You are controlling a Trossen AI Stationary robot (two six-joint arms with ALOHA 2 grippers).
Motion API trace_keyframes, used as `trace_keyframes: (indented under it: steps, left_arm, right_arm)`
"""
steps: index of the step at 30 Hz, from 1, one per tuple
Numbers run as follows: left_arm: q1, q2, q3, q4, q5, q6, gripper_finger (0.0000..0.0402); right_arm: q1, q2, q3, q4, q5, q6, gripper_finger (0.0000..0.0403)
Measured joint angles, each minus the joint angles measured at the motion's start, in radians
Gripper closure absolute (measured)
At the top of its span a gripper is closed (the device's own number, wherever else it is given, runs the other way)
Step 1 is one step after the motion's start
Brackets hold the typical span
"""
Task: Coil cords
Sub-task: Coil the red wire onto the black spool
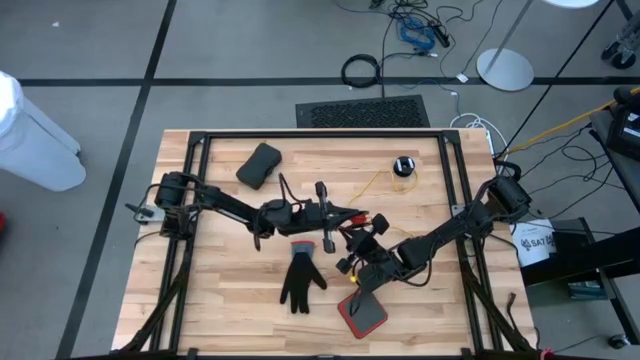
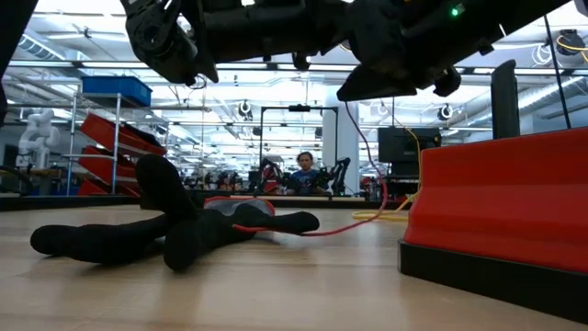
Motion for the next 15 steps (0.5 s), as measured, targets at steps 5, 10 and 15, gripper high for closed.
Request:
trace_keyframes:
  steps: [5, 10, 15]
  left_arm:
    - [-0.002, 0.0, 0.0, -0.028, -0.005, 0.031, 0.0395]
    - [-0.007, 0.0, 0.0, -0.051, -0.024, 0.079, 0.0395]
    - [-0.008, 0.0, 0.0, -0.091, -0.034, 0.132, 0.0395]
  right_arm:
    - [0.001, -0.017, 0.0, -0.003, 0.011, -0.003, 0.0403]
    - [0.008, -0.026, 0.0, -0.001, 0.014, -0.008, 0.0403]
    - [0.016, -0.029, 0.033, -0.004, 0.016, -0.059, 0.0403]
